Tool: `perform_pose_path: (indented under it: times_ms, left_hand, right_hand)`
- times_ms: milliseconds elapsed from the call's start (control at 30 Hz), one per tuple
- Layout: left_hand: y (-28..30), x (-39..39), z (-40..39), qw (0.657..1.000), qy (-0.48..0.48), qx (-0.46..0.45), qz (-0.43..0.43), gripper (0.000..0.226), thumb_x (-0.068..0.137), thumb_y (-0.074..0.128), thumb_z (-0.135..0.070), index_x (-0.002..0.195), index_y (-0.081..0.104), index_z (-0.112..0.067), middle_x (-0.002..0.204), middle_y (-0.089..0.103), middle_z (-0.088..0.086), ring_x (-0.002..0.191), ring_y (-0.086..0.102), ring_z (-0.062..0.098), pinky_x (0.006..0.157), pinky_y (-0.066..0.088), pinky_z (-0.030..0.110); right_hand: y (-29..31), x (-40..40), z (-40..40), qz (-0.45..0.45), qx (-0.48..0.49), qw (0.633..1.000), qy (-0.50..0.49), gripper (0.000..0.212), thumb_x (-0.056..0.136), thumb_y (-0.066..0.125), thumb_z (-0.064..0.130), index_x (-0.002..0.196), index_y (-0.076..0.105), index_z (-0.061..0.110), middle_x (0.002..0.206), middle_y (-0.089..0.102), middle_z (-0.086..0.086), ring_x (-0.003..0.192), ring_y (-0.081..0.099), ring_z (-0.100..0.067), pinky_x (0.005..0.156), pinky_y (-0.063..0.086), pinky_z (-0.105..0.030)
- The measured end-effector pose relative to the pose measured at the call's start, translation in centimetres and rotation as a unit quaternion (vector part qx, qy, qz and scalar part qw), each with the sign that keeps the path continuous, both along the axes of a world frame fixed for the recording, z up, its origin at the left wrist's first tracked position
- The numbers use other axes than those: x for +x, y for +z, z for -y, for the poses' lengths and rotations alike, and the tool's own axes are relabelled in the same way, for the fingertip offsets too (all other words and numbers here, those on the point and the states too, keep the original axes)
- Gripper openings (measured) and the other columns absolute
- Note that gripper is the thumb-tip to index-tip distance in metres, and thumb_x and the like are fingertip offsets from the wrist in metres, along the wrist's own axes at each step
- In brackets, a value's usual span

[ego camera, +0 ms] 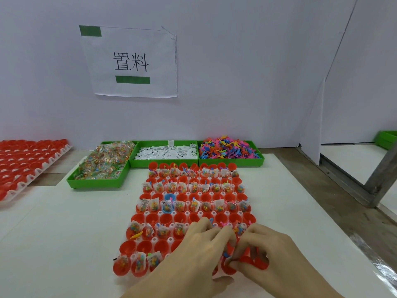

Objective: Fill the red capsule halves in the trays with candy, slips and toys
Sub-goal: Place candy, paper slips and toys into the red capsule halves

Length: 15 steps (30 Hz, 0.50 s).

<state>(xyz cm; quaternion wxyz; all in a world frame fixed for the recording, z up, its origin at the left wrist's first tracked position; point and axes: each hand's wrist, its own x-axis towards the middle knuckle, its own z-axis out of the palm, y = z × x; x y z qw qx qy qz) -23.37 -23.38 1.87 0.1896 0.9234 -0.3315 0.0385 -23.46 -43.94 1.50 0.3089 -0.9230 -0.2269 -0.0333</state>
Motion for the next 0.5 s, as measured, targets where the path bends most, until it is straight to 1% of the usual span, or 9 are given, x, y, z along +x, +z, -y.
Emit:
perform_pose_path:
  times_ms: [67,133,233,300,367,433,467,500]
  left_hand:
    - [-0.1,0.0,0.0,1.000,-0.001,0.007,-0.009,0.049,0.090,0.069,-0.046,0.128,0.043,-0.028,0.115,0.052,-0.014,0.103,0.027,0.008,0.088,0.027,0.025]
    - [-0.2,0.1,0.1,1.000,0.004,0.001,-0.011,0.049,0.091,0.068,-0.047,0.129,0.042,-0.029,0.115,0.051,-0.017,0.101,0.027,0.006,0.087,0.027,0.024]
    - [-0.2,0.2,0.1,1.000,0.005,-0.005,-0.005,0.050,0.091,0.067,-0.049,0.130,0.041,-0.031,0.114,0.047,-0.018,0.101,0.027,0.006,0.089,0.026,0.023]
    - [-0.1,0.1,0.0,1.000,-0.001,-0.015,-0.006,0.052,0.090,0.067,-0.052,0.130,0.043,-0.030,0.110,0.041,-0.020,0.101,0.026,0.005,0.088,0.024,0.018]
    - [0.3,0.1,-0.4,0.999,-0.003,-0.031,-0.009,0.053,0.089,0.067,-0.058,0.130,0.045,-0.032,0.108,0.041,-0.022,0.101,0.028,0.002,0.088,0.023,0.013]
    - [1.0,0.2,-1.3,0.998,0.001,-0.057,0.001,0.054,0.085,0.065,-0.066,0.127,0.047,-0.036,0.108,0.046,-0.025,0.102,0.033,-0.002,0.090,0.026,0.011]
    - [1.5,0.3,-2.0,0.997,0.008,-0.073,0.006,0.053,0.084,0.061,-0.071,0.124,0.048,-0.039,0.107,0.049,-0.026,0.102,0.035,-0.006,0.090,0.028,0.010]
    - [2.1,0.6,-2.7,0.995,0.021,-0.095,0.013,0.051,0.083,0.057,-0.076,0.120,0.049,-0.042,0.106,0.051,-0.026,0.104,0.039,-0.006,0.090,0.031,0.009]
  right_hand:
    - [-0.1,0.1,0.0,0.003,0.004,1.000,0.000,0.032,0.073,0.088,0.035,0.068,0.060,0.050,0.101,0.057,0.022,0.086,0.061,0.000,0.068,0.046,-0.010]
    - [-0.1,0.1,0.0,0.004,0.010,1.000,-0.003,0.029,0.073,0.088,0.037,0.069,0.061,0.048,0.103,0.057,0.024,0.087,0.061,-0.001,0.068,0.047,-0.012]
    - [0.0,0.1,-0.1,0.005,0.021,1.000,-0.003,0.026,0.073,0.088,0.038,0.070,0.063,0.046,0.103,0.060,0.024,0.087,0.062,-0.003,0.067,0.049,-0.014]
    - [0.3,0.0,0.2,0.004,0.036,0.999,0.000,0.020,0.072,0.088,0.039,0.073,0.068,0.041,0.099,0.063,0.020,0.083,0.063,-0.007,0.064,0.048,-0.014]
    - [1.0,0.1,0.5,0.010,0.069,0.998,0.007,0.017,0.073,0.087,0.042,0.080,0.072,0.037,0.092,0.066,0.014,0.075,0.064,-0.012,0.059,0.047,-0.014]
    - [1.9,0.6,0.6,0.018,0.118,0.993,0.012,0.017,0.076,0.081,0.048,0.082,0.074,0.034,0.086,0.069,0.010,0.068,0.062,-0.013,0.058,0.048,-0.017]
    - [2.4,1.1,0.6,0.021,0.147,0.989,0.012,0.020,0.076,0.076,0.053,0.083,0.076,0.033,0.085,0.069,0.007,0.067,0.062,-0.013,0.058,0.049,-0.018]
    - [2.9,1.8,0.3,0.021,0.174,0.984,0.009,0.024,0.076,0.073,0.055,0.084,0.076,0.033,0.084,0.070,0.005,0.067,0.062,-0.013,0.060,0.050,-0.019]
